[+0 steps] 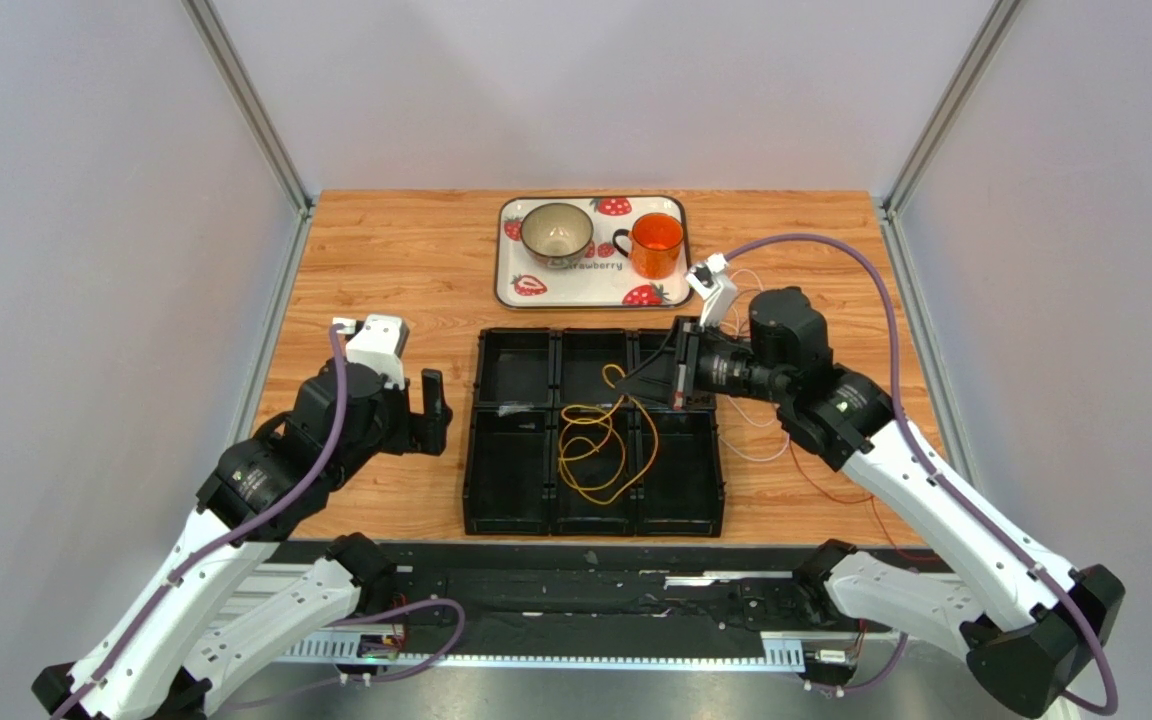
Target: Untangle the cables
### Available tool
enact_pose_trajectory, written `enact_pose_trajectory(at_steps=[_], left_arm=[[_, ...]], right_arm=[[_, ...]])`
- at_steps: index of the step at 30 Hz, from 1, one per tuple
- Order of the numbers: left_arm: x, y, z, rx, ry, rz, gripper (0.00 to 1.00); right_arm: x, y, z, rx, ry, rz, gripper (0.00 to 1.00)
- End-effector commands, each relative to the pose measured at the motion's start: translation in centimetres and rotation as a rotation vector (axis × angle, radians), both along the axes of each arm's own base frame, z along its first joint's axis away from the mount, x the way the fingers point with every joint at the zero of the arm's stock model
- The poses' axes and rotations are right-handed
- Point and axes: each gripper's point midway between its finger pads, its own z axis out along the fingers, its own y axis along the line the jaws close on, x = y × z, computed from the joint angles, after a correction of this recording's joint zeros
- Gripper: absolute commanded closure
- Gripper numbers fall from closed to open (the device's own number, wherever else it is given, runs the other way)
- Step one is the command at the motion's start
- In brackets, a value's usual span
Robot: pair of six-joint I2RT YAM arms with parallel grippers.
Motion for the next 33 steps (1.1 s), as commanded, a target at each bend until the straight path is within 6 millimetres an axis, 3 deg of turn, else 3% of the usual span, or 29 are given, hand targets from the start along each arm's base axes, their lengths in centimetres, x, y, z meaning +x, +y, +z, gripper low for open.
enact_pose_trajectory(at_steps=[1,11,18,22,26,29,33], left_arm=[[0.3,-0.1,0.3,-0.012,-0.012,0.009,0.08],[0.2,-0.1,0.3,-0.012,-0.014,0.01,0.08],[0.2,-0.1,0.4,-0.016,-0.018,0.009,0.08],[0.2,-0.1,0.4,-0.015,-0.017,0.009,0.08],[0.2,-0.1,0.5,-0.017,-0.019,0.009,0.08],[0.2,-0.1,0.4,-0.017,-0.019,0.009,0.08],[0.2,-0.1,0.5,-0.017,-0.019,0.009,0.08]], right_arm=[[0.2,2.3,0.5,0.039,-0.03,0.033,1.0],[1.1,5.0,-4.1,-0.029,0.038,-0.001,1.0],[1.3,4.0,-8.0,-0.11,0.073,-0.053,1.0],[1.5,2.5,-11.2,-0.221,0.083,-0.09,1.0],[1.9,1.1,-13.1,-0.305,0.078,-0.136,1.0],[1.7,0.6,-14.3,-0.357,0.077,-0.146,1.0],[1.0,1.6,-15.4,-0.393,0.078,-0.114,1.0]])
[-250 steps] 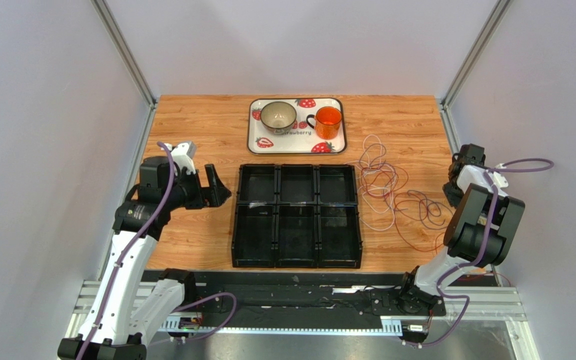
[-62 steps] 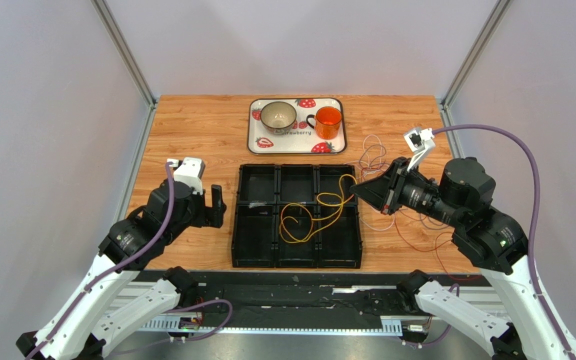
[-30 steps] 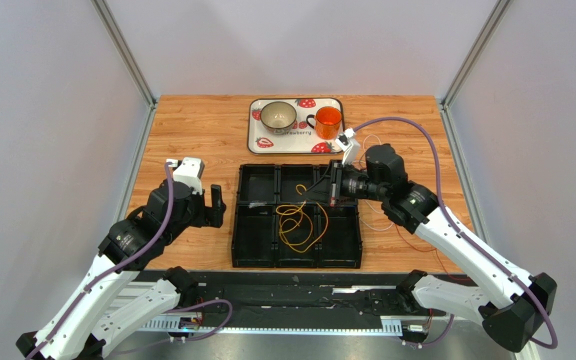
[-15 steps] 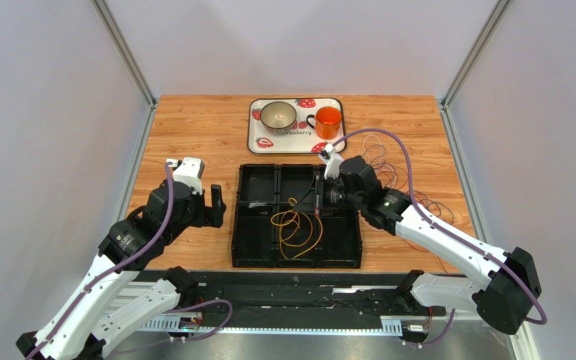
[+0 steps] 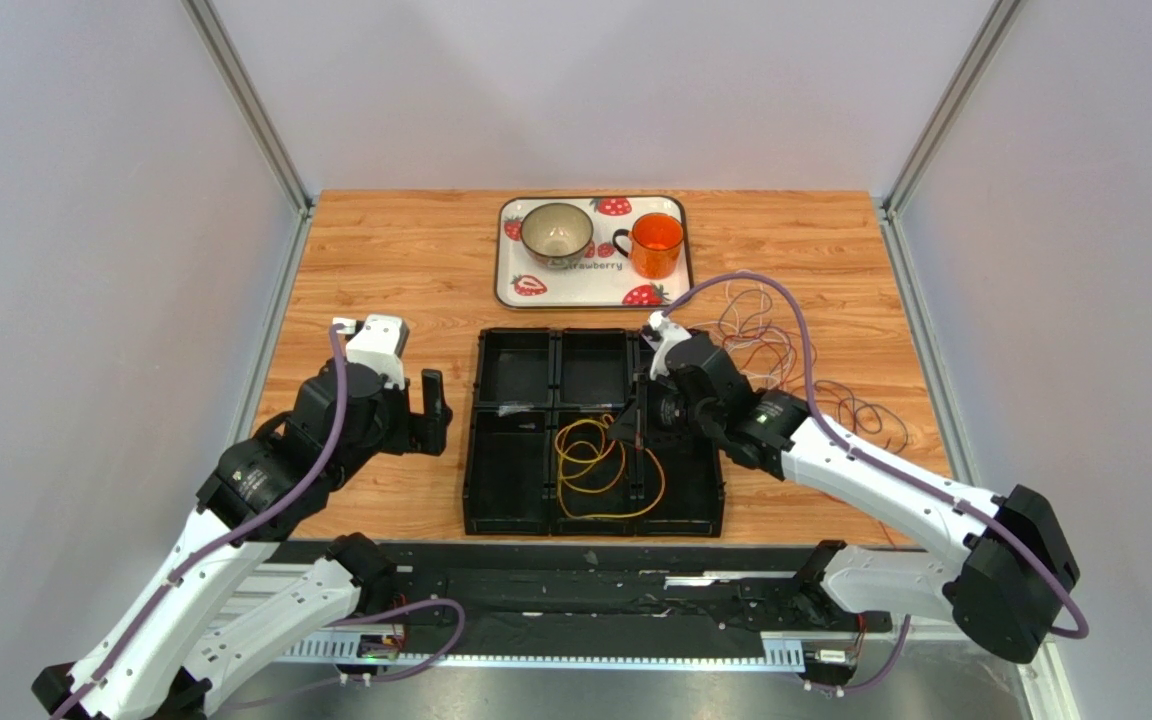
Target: Untangle the cables
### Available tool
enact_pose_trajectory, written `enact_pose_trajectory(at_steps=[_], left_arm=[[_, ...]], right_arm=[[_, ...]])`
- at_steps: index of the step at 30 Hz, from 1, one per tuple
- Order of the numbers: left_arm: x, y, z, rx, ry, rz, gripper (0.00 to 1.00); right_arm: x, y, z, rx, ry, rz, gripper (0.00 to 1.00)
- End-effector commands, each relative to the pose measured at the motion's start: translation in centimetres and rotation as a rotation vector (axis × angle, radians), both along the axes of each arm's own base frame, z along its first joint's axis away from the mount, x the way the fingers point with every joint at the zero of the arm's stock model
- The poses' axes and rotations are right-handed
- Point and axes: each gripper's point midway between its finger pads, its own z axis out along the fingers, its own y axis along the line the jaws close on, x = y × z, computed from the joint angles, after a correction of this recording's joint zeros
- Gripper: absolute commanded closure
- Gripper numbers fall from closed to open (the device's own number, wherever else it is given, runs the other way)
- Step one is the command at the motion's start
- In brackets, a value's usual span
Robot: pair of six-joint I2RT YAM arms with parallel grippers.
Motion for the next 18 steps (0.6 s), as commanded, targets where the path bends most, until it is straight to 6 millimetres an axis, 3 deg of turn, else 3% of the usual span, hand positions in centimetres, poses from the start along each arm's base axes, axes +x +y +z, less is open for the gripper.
enact_pose_trajectory(at_steps=[1,12,18], left_arm=[[0.2,-0.1,0.5,-0.017,-0.02,0.009,0.08],[0.2,0.0,0.5,-0.017,-0.021,0.011,0.08],[0.2,0.0,0.5,-0.017,-0.022,0.012,0.08]], right_arm=[[-0.4,0.8,-1.5,-0.075,-0.03,0.029,1.0],[0.6,3.8,-4.3,-0.263,-0.05,0.049,1.0],[1.2,5.2,-5.2,-0.285,-0.054,0.056,1.0]])
